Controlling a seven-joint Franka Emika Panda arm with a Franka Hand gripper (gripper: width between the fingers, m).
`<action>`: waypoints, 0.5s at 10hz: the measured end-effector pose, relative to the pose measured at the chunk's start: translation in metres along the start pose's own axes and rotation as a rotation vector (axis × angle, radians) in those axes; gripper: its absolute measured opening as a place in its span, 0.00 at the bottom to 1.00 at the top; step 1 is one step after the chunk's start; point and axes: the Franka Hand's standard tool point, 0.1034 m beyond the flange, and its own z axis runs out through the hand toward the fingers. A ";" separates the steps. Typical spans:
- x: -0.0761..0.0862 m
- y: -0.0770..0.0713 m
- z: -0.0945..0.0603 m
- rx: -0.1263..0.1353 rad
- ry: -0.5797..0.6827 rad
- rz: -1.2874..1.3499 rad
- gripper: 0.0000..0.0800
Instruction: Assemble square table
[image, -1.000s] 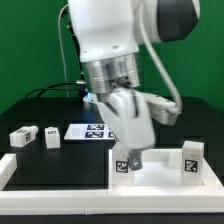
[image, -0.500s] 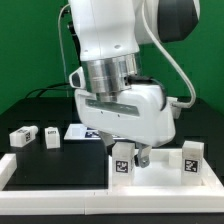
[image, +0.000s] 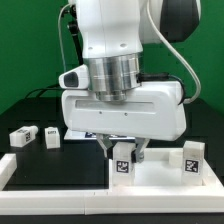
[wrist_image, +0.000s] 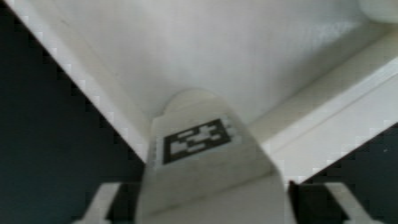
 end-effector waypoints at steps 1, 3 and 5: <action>0.001 0.003 0.000 -0.006 0.002 0.028 0.42; 0.001 0.005 0.000 -0.010 0.003 0.097 0.42; 0.001 0.006 0.000 -0.015 0.004 0.116 0.42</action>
Offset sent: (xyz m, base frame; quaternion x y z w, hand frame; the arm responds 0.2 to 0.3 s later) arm 0.0000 0.0000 0.0000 0.0000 0.0000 0.1938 0.9810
